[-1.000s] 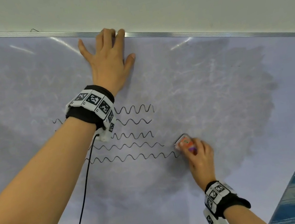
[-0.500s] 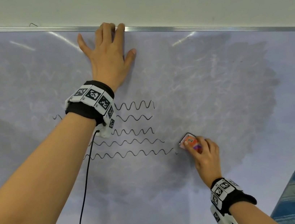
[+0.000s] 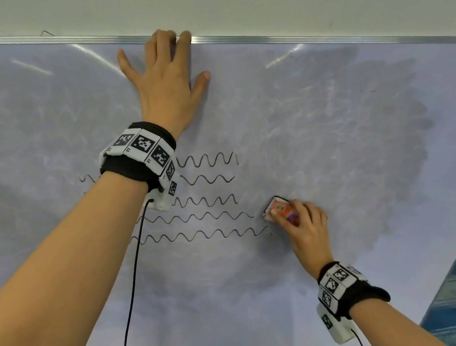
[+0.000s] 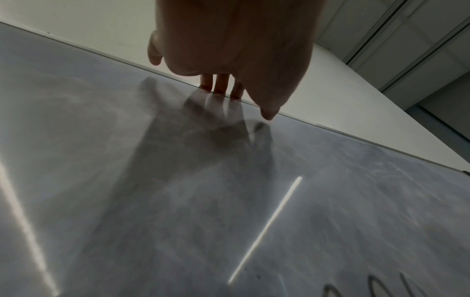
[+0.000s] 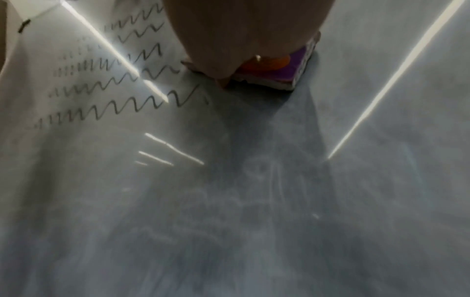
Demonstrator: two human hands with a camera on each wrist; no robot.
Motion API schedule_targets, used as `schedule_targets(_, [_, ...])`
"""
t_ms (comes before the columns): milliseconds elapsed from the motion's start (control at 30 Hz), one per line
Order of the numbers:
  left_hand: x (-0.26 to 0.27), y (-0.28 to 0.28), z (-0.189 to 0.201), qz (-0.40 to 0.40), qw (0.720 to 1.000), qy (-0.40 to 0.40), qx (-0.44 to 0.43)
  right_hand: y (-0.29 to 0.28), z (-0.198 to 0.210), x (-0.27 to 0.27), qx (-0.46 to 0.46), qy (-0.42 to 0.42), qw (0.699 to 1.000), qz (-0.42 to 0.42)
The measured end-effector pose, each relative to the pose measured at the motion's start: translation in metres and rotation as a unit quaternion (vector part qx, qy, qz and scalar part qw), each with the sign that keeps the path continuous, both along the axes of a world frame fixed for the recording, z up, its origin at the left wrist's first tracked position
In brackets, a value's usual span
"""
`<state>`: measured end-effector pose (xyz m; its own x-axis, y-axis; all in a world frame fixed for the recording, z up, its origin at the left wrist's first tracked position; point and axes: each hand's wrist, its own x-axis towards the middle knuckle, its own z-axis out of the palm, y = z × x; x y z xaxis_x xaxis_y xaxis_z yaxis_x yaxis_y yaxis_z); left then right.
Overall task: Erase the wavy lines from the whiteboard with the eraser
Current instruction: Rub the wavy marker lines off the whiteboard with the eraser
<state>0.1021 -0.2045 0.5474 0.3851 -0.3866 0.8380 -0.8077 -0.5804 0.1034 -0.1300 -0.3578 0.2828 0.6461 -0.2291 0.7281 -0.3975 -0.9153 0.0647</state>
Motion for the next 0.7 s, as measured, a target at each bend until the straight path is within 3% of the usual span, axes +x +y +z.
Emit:
schedule_targets(233, [-0.001,0.002,0.002,0.009,1.0,0.0,0.01,0.008,-0.047,-0.015,-0.057,0.109,0.991,0.047])
schedule_targets(333, [-0.001,0.0,0.001,0.01,1.0,-0.005,0.008,0.006,-0.031,-0.01,-0.052,0.082,0.994,0.047])
schedule_targets(533, [-0.001,-0.002,-0.001,0.01,1.0,-0.001,-0.001,0.015,0.014,0.02,0.011,-0.057,0.998,0.014])
schedule_targets(633, [-0.001,-0.002,-0.001,0.01,1.0,-0.002,-0.005,0.02,-0.004,0.021,-0.013,-0.032,0.999,0.03])
schedule_targets(700, [-0.002,-0.002,-0.001,0.012,1.0,0.0,-0.005,0.025,-0.027,0.017,-0.046,0.043,0.996,0.066])
